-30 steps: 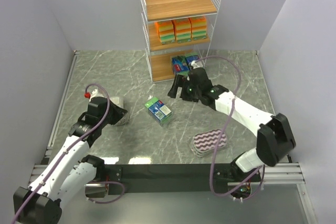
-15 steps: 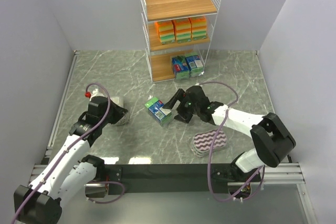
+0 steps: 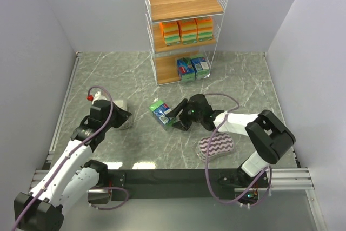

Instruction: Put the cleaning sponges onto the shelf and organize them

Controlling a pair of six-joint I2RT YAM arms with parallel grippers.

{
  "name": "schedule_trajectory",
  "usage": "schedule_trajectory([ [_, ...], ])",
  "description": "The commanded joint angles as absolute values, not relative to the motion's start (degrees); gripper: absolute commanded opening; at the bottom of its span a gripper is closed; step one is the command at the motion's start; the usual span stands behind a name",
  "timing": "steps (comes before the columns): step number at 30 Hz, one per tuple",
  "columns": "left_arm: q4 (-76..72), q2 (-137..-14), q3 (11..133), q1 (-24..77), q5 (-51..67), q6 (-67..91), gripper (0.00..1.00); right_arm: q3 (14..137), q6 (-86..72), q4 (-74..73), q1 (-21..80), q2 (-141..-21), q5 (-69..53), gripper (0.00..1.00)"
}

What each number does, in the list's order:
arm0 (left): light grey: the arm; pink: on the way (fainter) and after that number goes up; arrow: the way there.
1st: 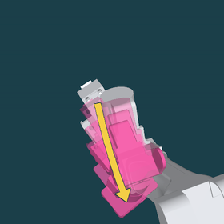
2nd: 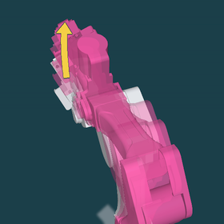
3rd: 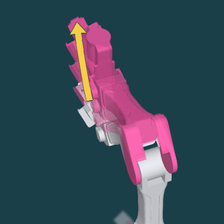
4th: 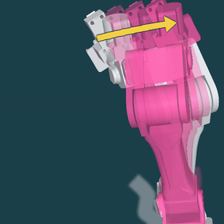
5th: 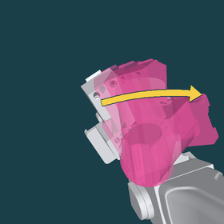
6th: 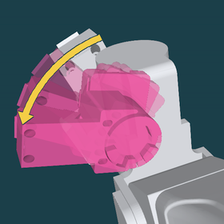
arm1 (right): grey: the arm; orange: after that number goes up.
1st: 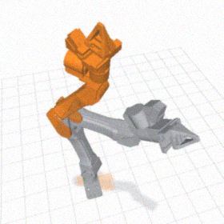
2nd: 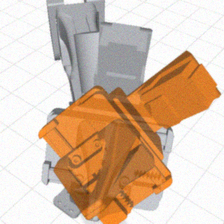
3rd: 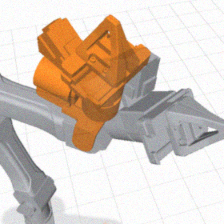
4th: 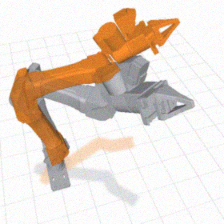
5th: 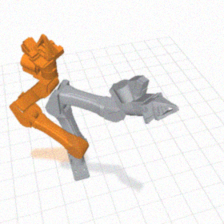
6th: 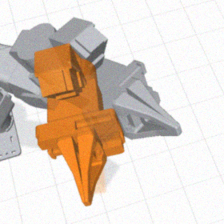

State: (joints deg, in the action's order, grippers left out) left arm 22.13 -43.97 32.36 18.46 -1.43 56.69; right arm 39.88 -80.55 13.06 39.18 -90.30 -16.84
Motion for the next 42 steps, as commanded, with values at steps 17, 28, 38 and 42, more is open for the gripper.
schedule_trajectory([
  [17, 22.67, -42.45, 32.43, 18.54, -2.72, 56.25, 0.01, 40.78, -84.37, 24.95, 38.41, -101.16, -20.3, 0.2],
  [28, 22.24, -42.71, 32.61, 18.54, -2.29, 56.34, 0.01, 37.97, -81.39, 22.06, 34.81, -88.96, -17.67, 0.0],
  [38, 22.67, -43.07, 33.57, 18.54, -2.2, 55.9, 0.01, 48.14, -79.54, 17.93, 27.86, -93.68, -17.58, 0.0],
  [42, 23.64, -42.28, 34.1, 18.46, -2.81, 55.64, 0.01, 53.16, -79.98, 18.2, 27.25, -97.73, -16.7, 0.0],
])
